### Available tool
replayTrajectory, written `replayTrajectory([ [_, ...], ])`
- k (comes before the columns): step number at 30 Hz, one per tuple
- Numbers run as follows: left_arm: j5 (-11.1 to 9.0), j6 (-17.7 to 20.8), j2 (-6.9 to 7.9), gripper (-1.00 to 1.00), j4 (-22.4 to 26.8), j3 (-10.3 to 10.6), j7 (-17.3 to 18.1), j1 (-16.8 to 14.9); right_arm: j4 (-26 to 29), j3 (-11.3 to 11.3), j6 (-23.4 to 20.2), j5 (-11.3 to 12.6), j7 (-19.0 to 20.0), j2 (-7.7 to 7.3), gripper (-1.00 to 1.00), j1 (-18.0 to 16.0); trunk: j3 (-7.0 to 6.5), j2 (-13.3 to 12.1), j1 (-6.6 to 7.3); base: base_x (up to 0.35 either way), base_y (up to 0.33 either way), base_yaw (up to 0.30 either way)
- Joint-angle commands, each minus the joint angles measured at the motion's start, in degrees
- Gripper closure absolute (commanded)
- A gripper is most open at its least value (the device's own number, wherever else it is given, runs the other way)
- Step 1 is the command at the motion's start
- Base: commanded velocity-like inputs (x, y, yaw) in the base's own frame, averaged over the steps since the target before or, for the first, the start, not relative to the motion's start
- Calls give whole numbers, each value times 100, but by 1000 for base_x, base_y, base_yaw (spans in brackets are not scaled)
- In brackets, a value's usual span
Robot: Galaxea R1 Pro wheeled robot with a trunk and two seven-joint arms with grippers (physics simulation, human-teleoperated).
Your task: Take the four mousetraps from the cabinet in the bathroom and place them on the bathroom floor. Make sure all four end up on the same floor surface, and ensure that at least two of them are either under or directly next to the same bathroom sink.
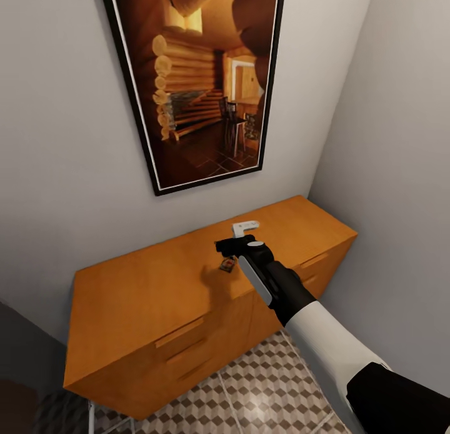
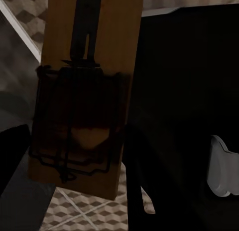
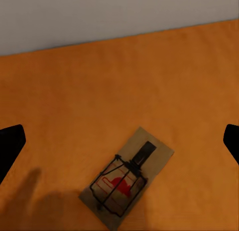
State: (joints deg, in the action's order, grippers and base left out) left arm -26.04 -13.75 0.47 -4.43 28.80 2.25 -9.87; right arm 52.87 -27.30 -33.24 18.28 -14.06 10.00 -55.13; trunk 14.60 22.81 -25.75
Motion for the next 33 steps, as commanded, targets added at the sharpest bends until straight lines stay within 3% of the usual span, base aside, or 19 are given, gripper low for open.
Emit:
replayTrajectory([
  [1,-51,-31,-3,100,-19,47,21,-7,4,-12,-16,57,-53,0,-100,-7,11,11,-3,0,246,0],
  [33,-51,-31,0,100,-21,47,21,-10,4,-12,-16,53,-53,0,-100,8,11,11,-3,39,21,0],
])
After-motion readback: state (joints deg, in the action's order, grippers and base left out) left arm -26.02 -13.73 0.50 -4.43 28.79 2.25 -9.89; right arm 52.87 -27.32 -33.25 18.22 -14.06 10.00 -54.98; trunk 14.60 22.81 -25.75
